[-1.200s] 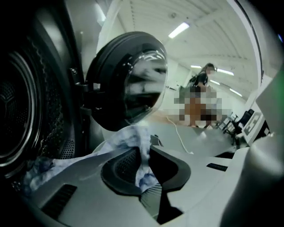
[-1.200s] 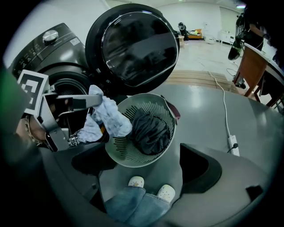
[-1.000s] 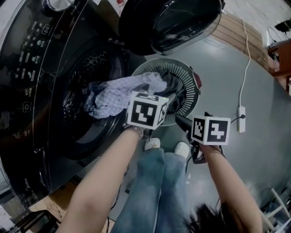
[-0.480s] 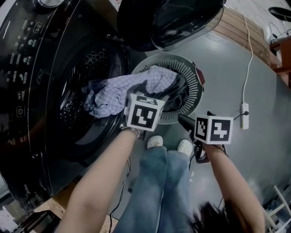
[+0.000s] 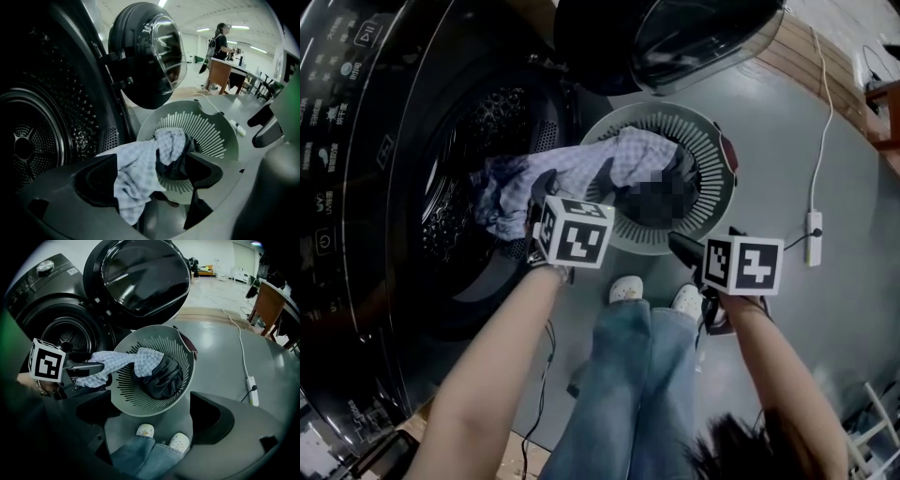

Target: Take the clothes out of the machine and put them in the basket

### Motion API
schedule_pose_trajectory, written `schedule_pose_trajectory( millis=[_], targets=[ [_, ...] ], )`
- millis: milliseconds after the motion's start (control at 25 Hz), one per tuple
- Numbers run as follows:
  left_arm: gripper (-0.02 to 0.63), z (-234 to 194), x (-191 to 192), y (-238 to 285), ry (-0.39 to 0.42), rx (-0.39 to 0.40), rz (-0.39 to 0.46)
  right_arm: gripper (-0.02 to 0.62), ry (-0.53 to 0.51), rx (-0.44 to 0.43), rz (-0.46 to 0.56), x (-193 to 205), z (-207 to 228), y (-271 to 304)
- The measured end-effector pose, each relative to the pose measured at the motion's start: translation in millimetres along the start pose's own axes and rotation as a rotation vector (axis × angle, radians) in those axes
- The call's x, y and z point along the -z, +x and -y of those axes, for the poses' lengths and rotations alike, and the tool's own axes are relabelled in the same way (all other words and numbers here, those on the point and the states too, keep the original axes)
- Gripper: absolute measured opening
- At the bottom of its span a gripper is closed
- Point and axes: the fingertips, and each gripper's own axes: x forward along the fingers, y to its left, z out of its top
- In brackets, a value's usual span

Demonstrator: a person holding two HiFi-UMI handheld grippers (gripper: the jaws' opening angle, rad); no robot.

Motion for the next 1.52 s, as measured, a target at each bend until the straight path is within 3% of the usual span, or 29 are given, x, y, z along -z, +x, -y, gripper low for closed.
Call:
schedule_pose_trajectory(
  millis=[160, 400, 760, 920, 960, 1000, 1080, 1160, 1320, 1520],
  targets=[
    [0.430, -32.3, 17.2, 8.0, 0.046, -0.101, -0.054, 0.526, -0.023, -0.006, -0.012, 0.0, -8.0, 7.6],
    [0.449, -65.6, 35.6, 24.2, 0.088, -0.171, -0.134, 0.526, -0.022, -0.017, -0.005, -1.7, -13.7, 17.3],
    [0.459, -77.8, 56.0, 55.4, 0.121, -0.151, -0.242, 0.526, -0.060, -0.025, -0.022, 0.7, -13.2, 35.9],
    [0.457, -87.2, 59.0, 62.2, 0.206, -0.226, -0.246, 0.526, -0.064, -0.029, -0.019, 2.1, -16.5, 36.2],
    [0.425, -90.6, 59.0, 60.2, 0.217, -0.253, -0.241, 0.526, -0.066, -0.033, -0.018, 3.3, -17.5, 35.2],
    [0.347, -93.5, 58.7, 56.6, 0.219, -0.274, -0.236, 0.526, -0.067, -0.036, -0.017, 4.1, -18.2, 34.0],
    [0.290, -95.1, 56.1, 46.6, 0.216, -0.291, -0.231, 0.526, -0.065, -0.035, -0.014, 3.1, -17.3, 30.0],
    [0.071, -95.4, 52.4, 35.7, 0.210, -0.310, -0.232, 0.526, -0.055, -0.026, -0.008, -0.3, -13.3, 24.4],
    [0.064, -97.0, 49.4, 21.4, 0.121, -0.292, -0.239, 0.526, -0.049, -0.018, 0.016, -11.3, -9.8, 11.5],
    [0.063, -94.6, 39.3, 2.6, 0.087, -0.275, -0.224, 0.526, -0.044, -0.017, 0.027, -18.1, -10.8, -5.8]
  ],
)
